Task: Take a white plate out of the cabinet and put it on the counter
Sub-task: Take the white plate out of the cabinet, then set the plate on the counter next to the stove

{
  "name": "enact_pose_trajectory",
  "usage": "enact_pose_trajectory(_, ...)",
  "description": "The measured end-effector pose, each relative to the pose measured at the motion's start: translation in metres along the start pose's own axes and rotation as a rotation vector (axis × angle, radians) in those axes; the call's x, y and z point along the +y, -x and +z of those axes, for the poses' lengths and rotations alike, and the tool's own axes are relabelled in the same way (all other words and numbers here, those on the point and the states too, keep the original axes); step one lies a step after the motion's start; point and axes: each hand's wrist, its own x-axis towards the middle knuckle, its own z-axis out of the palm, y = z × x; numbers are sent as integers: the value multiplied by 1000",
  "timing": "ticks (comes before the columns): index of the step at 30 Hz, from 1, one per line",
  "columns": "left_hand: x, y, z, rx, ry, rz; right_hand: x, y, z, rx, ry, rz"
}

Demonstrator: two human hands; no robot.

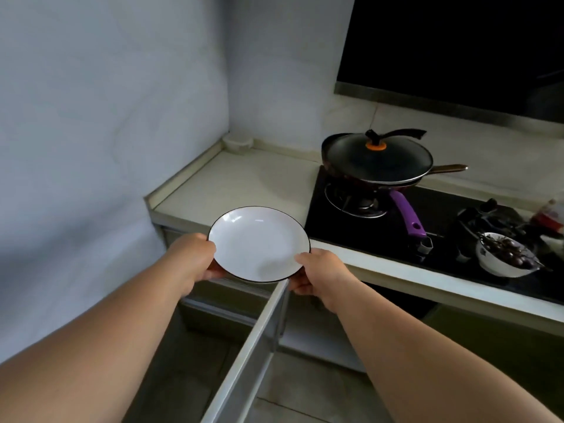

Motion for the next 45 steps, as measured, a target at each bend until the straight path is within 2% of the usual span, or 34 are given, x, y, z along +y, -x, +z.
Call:
enact_pose_trajectory(9,26,-76,29,92,96,-54,-37,-109,-1,-72,133,-23)
enact_pose_trajectory(16,33,-129,46,89,138,-77,-46,-173,3,-87,196,-57)
enact_pose_trajectory(22,49,-194,56,92,79,-63,-55,-224,7,-29,165,-4)
enact_pose_trajectory(28,61,-261,70,38,96,-51,-65,-275,11,51,234,26)
enact_pose_trajectory(35,57,-297,78,19,78,-63,-59,-305,19,84,260,33)
enact_pose_trajectory(45,53,-303,76,1,55,-79,-60,-309,21,93,285,86)
